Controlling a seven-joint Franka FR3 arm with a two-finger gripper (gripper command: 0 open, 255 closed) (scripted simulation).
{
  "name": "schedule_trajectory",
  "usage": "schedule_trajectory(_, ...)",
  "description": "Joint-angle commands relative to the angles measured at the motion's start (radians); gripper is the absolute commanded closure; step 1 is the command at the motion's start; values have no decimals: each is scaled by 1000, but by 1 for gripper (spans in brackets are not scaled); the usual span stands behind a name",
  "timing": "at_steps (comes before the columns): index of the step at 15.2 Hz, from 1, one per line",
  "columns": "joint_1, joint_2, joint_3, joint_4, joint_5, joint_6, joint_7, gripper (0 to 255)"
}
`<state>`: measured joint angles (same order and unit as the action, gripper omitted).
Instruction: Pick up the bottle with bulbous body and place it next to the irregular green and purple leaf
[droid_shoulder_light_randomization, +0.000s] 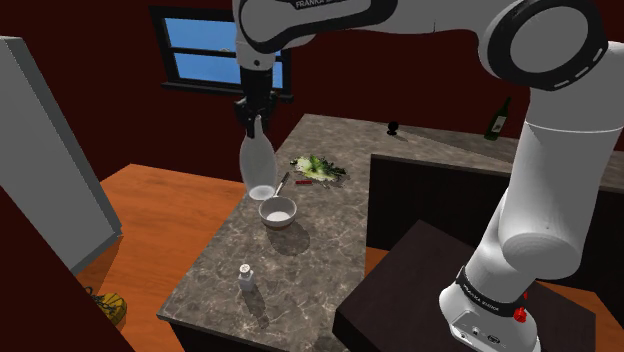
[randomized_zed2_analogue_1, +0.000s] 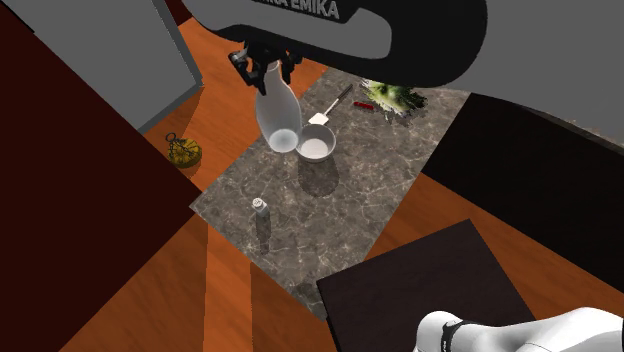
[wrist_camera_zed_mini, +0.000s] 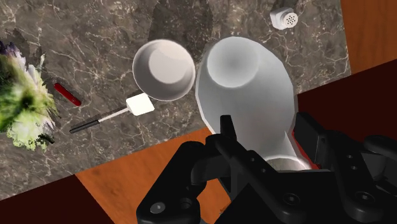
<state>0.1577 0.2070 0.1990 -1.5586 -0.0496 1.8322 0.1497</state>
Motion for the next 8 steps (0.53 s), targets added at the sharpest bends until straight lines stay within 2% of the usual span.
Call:
schedule_trajectory(1,1,2,0,29,0,-27,0,255)
schedule_trajectory(8,4,13,2,131,-2,-118,0,255)
